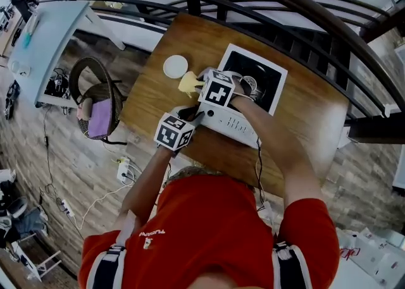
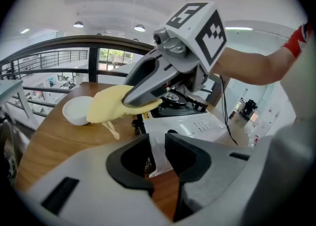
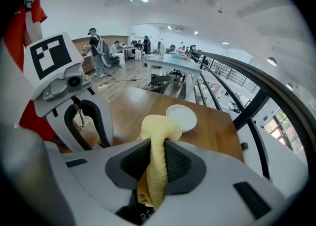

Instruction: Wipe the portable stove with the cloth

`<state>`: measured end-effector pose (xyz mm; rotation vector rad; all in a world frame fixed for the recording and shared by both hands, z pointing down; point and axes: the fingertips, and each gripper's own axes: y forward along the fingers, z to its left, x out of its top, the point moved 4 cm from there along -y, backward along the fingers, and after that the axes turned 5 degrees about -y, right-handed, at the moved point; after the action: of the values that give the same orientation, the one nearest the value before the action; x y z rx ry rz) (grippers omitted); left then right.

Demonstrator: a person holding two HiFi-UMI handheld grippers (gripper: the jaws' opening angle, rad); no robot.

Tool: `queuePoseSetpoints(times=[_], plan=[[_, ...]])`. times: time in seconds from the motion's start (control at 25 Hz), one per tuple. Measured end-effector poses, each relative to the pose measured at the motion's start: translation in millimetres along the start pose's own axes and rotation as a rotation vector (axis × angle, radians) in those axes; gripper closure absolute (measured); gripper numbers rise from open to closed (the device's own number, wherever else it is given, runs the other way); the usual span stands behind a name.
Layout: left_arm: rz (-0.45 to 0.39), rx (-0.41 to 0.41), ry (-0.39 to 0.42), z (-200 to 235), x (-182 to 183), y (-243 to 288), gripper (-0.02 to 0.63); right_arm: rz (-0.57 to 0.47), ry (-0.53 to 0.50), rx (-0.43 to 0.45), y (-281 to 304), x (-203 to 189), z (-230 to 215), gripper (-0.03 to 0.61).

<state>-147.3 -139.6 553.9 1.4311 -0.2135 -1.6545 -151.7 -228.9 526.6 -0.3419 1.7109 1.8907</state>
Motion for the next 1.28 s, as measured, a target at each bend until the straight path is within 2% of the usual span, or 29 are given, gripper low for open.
queuePoseSetpoints(times=[0.4,0.68,0.84,1.04,1.28], plan=[[-0.009,0.011,0.008,-1.9,-0.7,-0.1,0.512,-0.049,0.088,0.010,-15.6,8.6,34.3,0.489],[-0.042,0.037,0.029,-2.8,-3.0,-2.4,0.512,-0.220,0.194,-0.021,-33.8,19.5,50.5,0.489],[-0.065,0.046,0.044,-6.3,-0.4,-4.5,0.512,-0.297,0.236,-0.089,-53.6,18.5,55.2,0.489],[-0.126,0.044,0.069,-13.8,14.7,-13.0,0.512,-0.405,0.321,-0.227,-96.4,9.0,53.2,0.489],[-0.278,-0.004,0.111,-34.9,48.0,-31.0,0.512,-0.520,0.441,-0.387,-155.5,-13.9,51.7,0.489]])
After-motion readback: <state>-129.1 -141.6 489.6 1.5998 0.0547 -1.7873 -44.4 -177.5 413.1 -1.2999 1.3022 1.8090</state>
